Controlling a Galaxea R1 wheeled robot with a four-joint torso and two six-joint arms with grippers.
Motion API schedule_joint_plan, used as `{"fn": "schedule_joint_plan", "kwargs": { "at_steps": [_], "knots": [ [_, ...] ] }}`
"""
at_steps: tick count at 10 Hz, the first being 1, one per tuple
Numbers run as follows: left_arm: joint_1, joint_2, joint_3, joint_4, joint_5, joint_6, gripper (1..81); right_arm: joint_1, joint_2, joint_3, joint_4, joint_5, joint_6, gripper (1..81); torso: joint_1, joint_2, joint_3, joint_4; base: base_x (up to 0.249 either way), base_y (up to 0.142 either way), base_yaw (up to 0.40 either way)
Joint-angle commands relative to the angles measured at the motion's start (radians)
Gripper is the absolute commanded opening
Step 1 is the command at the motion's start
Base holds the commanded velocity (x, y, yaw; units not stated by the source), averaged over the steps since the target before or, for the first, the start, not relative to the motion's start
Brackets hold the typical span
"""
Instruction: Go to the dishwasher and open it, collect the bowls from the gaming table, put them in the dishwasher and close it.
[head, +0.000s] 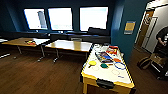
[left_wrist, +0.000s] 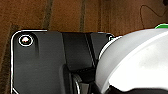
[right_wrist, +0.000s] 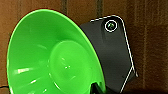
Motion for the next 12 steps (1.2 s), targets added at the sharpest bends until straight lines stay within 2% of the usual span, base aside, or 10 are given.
{"fn": "schedule_joint_plan", "kwargs": {
  "at_steps": [1, 12],
  "knots": [
    [-0.046, -0.001, 0.002, 0.014, 0.006, 0.008, 1.0, 0.060, -0.014, -0.001, -0.001, -0.070, -0.004, 1.0, 0.000, 0.000, 0.000, 0.000, -0.144, 0.000, 0.000],
    [-0.044, 0.008, -0.004, 0.014, 0.006, 0.017, 1.0, 0.057, -0.013, -0.005, -0.001, -0.067, -0.004, 1.0, 0.000, 0.000, 0.000, 0.000, -0.145, 0.000, 0.000]
  ]
}}
